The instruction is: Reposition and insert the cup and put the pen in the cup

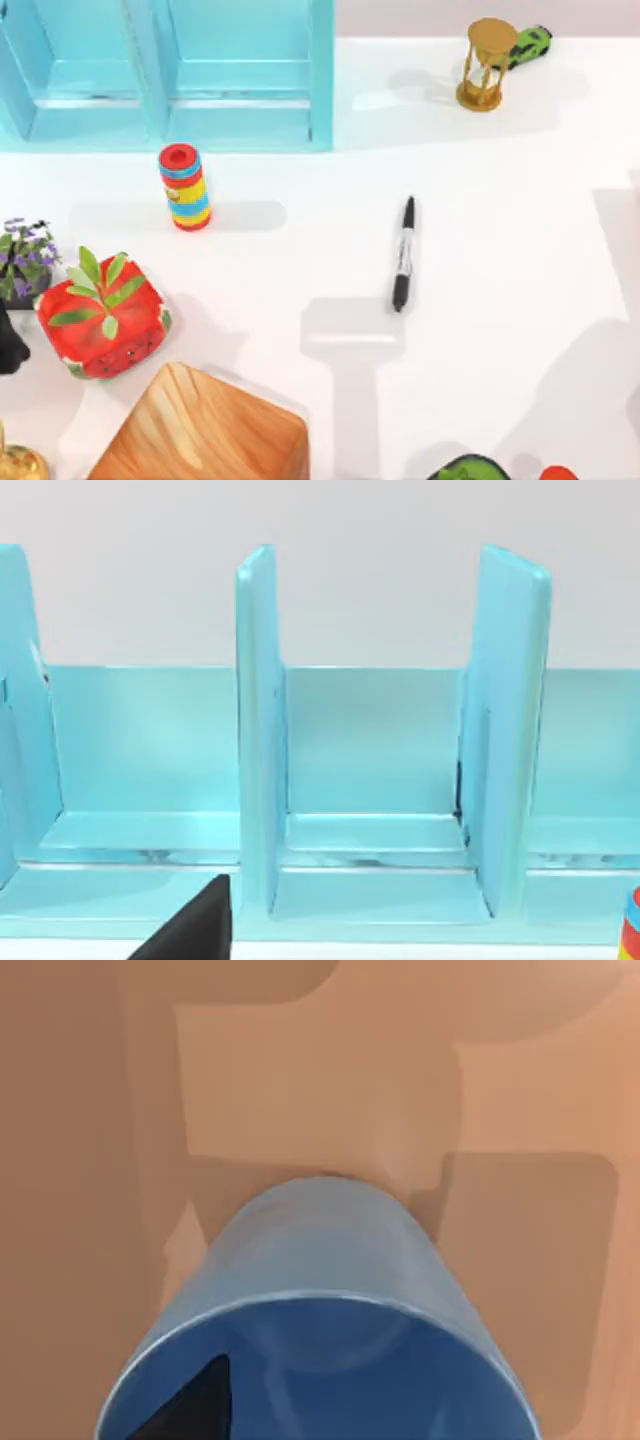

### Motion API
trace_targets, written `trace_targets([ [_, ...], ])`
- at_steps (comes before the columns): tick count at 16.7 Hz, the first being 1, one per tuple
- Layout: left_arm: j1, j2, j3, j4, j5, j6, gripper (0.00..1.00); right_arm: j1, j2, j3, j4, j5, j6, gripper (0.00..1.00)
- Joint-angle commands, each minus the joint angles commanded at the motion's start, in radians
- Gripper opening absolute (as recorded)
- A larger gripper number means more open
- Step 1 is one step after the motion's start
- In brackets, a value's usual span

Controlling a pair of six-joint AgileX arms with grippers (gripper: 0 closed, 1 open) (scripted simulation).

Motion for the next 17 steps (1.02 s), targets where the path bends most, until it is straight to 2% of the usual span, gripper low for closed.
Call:
trace_targets([
  [6, 0.0, 0.0, 0.0, 0.0, 0.0, 0.0, 1.0, -0.003, 0.018, -0.049, 0.055, 0.001, -0.002, 1.0],
  [17, 0.0, 0.0, 0.0, 0.0, 0.0, 0.0, 1.0, -0.003, 0.018, -0.049, 0.055, 0.001, -0.002, 0.17],
])
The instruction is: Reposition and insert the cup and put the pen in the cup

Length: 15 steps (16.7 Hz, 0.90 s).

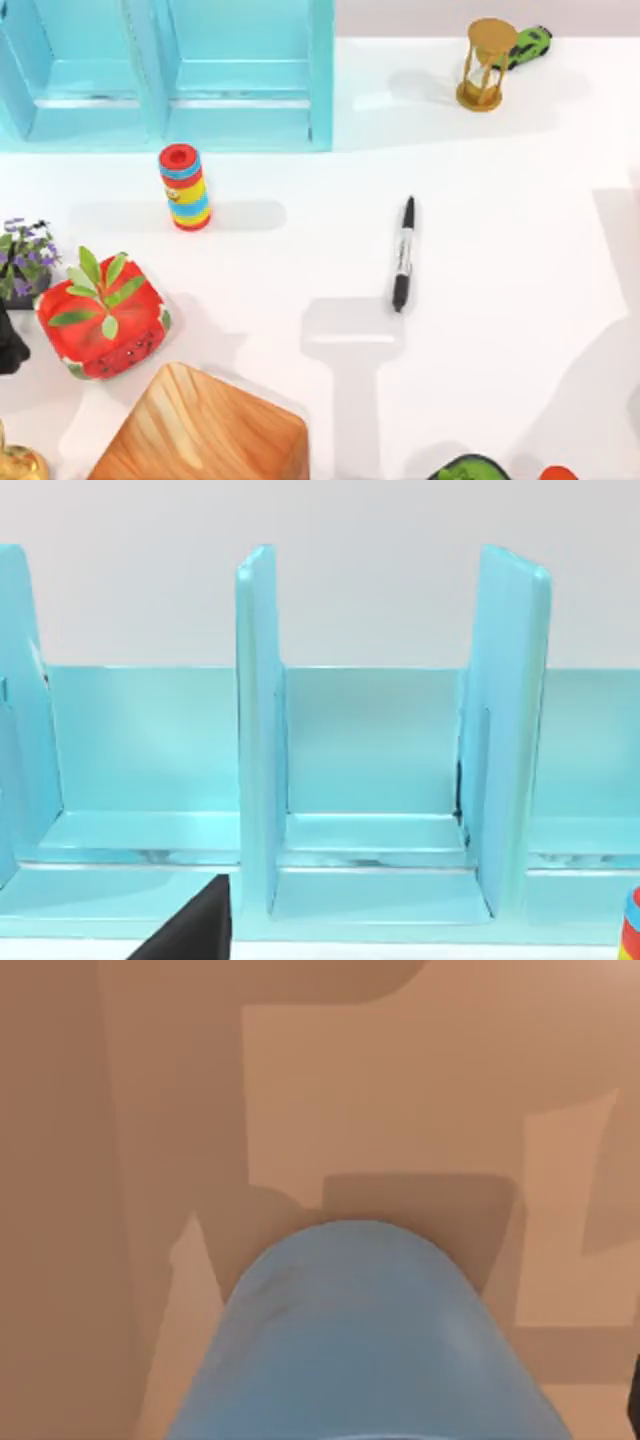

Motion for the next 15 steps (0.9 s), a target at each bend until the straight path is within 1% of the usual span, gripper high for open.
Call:
trace_targets([
  [2, 0.0, 0.0, 0.0, 0.0, 0.0, 0.0, 1.0, 0.0, 0.0, 0.0, 0.0, 0.0, 0.0, 0.02],
  [3, 0.0, 0.0, 0.0, 0.0, 0.0, 0.0, 1.0, 0.0, 0.0, 0.0, 0.0, 0.0, 0.0, 0.0],
  [12, 0.0, 0.0, 0.0, 0.0, 0.0, 0.0, 1.0, 0.003, -0.003, 0.002, -0.002, 0.0, 0.003, 0.0],
  [15, 0.0, 0.0, 0.0, 0.0, 0.0, 0.0, 1.0, 0.062, -0.029, 0.05, -0.072, 0.001, 0.061, 0.0],
])
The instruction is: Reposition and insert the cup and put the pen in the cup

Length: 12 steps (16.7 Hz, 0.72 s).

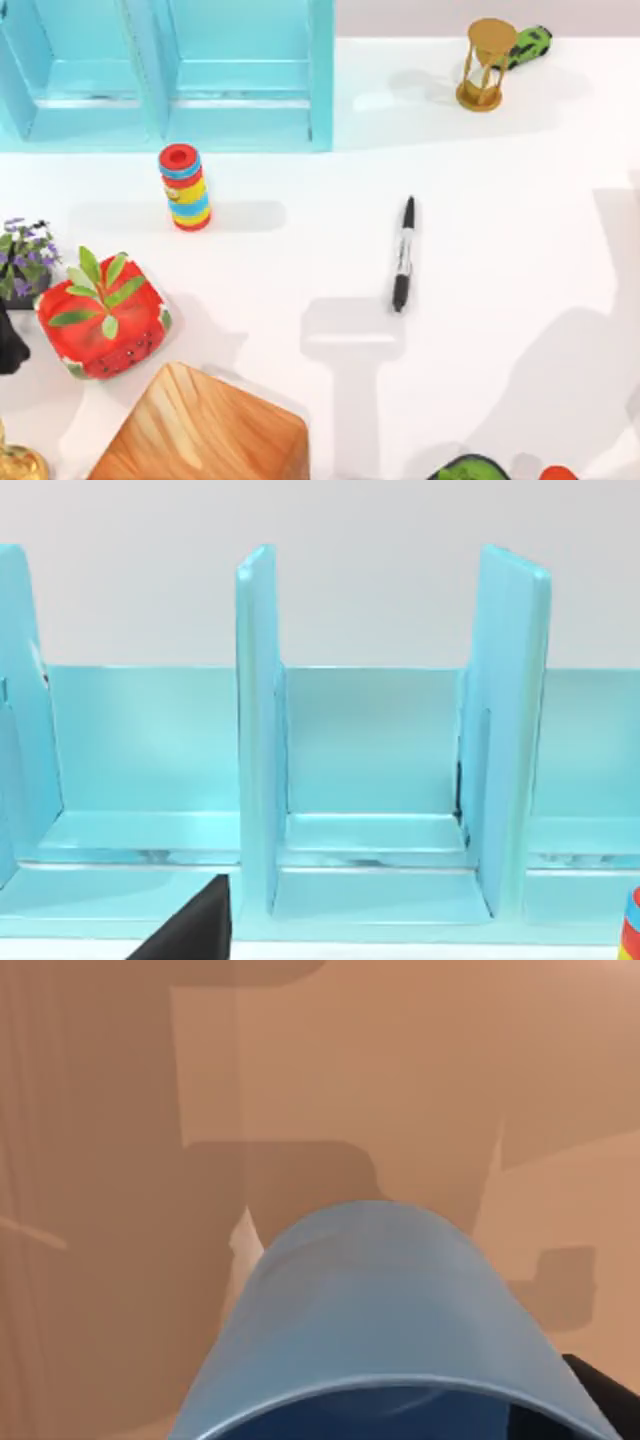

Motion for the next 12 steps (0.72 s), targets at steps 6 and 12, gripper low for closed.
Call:
trace_targets([
  [6, 0.0, 0.0, 0.0, 0.0, 0.0, 0.0, 1.0, 0.24, -0.13, 0.172, -0.331, 0.001, 0.239, 0.0],
  [12, 0.0, 0.0, 0.0, 0.0, 0.0, 0.0, 1.0, 0.361, -0.209, 0.249, -0.463, 0.0, 0.359, 0.0],
])
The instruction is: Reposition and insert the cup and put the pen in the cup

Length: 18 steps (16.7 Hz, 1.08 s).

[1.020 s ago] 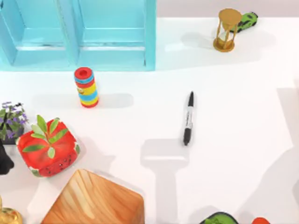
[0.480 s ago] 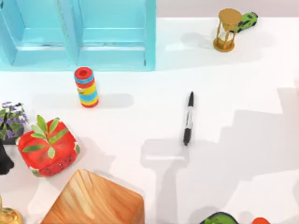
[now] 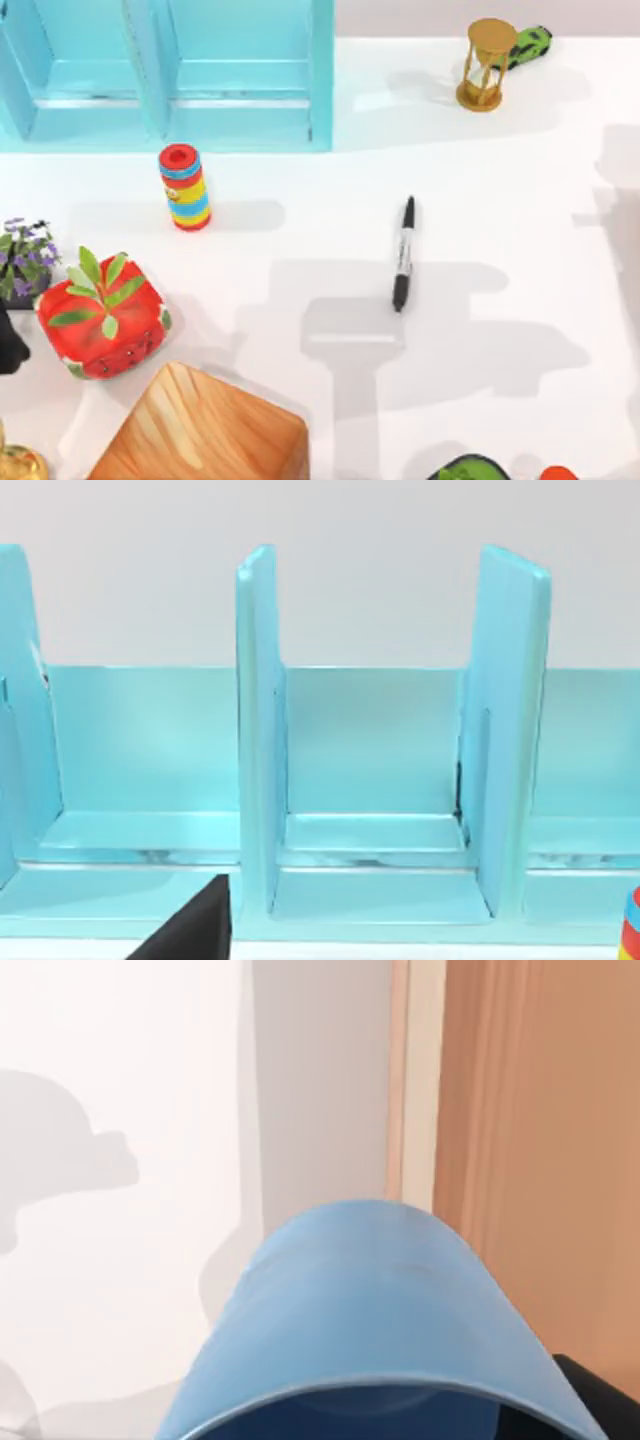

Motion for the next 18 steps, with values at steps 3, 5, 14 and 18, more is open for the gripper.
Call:
trace_targets([
  [3, 0.0, 0.0, 0.0, 0.0, 0.0, 0.0, 1.0, -0.001, 0.008, -0.003, 0.004, -0.003, 0.004, 0.0],
  [5, 0.0, 0.0, 0.0, 0.0, 0.0, 0.0, 1.0, 0.035, 0.043, 0.007, 0.032, -0.004, 0.04, 0.0],
  [14, 0.0, 0.0, 0.0, 0.0, 0.0, 0.0, 1.0, 0.384, 0.31, 0.06, 0.283, -0.015, 0.386, 0.0],
  [18, 0.0, 0.0, 0.0, 0.0, 0.0, 0.0, 1.0, 0.382, 0.311, 0.056, 0.282, -0.018, 0.389, 0.0],
])
